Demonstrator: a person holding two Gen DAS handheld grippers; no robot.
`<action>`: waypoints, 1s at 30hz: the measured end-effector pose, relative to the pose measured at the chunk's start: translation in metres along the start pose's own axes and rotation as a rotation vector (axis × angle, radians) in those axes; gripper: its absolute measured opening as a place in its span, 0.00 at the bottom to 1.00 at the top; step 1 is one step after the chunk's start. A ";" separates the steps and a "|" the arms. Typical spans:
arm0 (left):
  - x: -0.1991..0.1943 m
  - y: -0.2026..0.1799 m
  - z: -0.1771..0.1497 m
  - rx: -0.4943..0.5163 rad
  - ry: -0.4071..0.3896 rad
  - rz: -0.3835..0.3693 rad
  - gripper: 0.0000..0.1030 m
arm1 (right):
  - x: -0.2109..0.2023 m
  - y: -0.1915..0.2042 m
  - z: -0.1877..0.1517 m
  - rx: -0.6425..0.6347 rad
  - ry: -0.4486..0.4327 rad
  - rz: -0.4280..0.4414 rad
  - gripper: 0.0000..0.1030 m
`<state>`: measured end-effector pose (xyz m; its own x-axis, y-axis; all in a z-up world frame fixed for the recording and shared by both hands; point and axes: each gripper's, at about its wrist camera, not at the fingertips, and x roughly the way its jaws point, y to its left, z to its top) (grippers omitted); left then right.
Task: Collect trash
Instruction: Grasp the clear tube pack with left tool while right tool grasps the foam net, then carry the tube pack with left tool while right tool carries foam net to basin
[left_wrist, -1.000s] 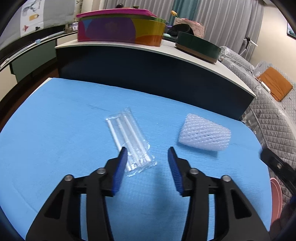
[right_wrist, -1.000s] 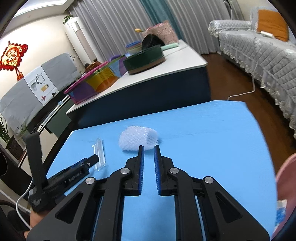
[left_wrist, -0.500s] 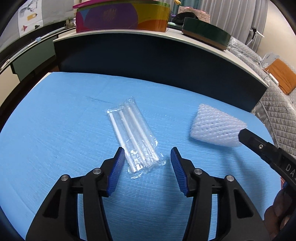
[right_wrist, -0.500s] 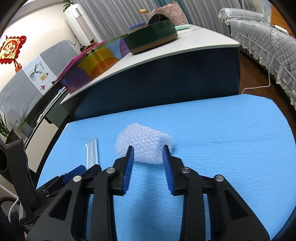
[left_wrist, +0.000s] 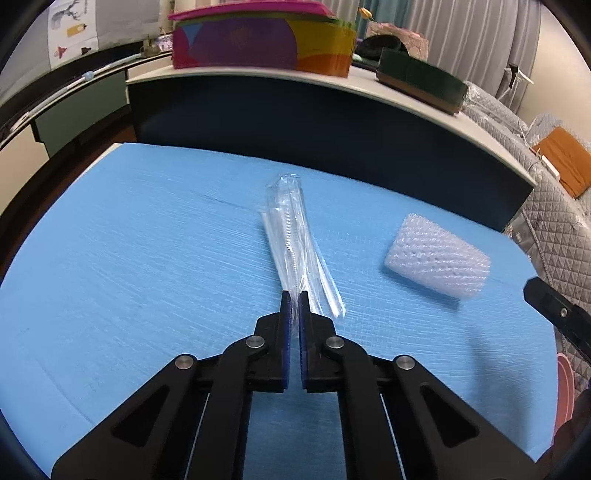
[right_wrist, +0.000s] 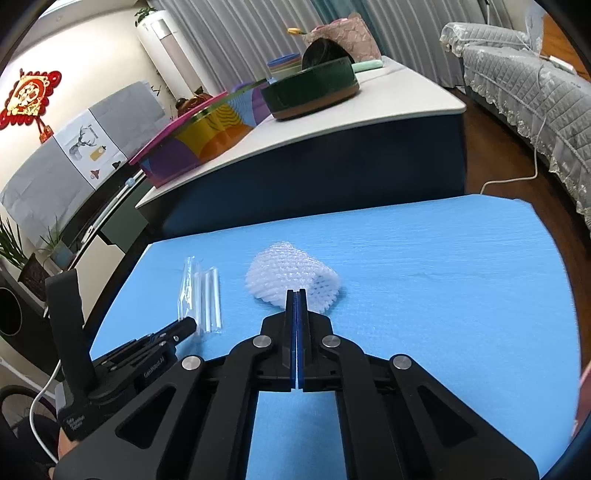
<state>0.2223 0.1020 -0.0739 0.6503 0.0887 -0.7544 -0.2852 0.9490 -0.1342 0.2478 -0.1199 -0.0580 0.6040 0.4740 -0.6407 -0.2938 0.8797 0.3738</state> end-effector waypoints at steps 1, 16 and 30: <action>-0.004 0.002 0.000 -0.006 -0.009 -0.002 0.03 | -0.002 0.000 0.000 0.003 -0.001 -0.002 0.00; -0.030 0.024 0.007 -0.047 -0.064 -0.034 0.02 | 0.038 -0.004 0.001 0.015 0.066 -0.040 0.29; -0.031 0.020 0.008 -0.038 -0.064 -0.049 0.02 | 0.038 0.016 0.000 -0.062 0.068 0.001 0.05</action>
<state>0.2024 0.1208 -0.0479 0.7075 0.0631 -0.7039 -0.2776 0.9408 -0.1946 0.2658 -0.0879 -0.0761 0.5527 0.4743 -0.6852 -0.3408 0.8790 0.3336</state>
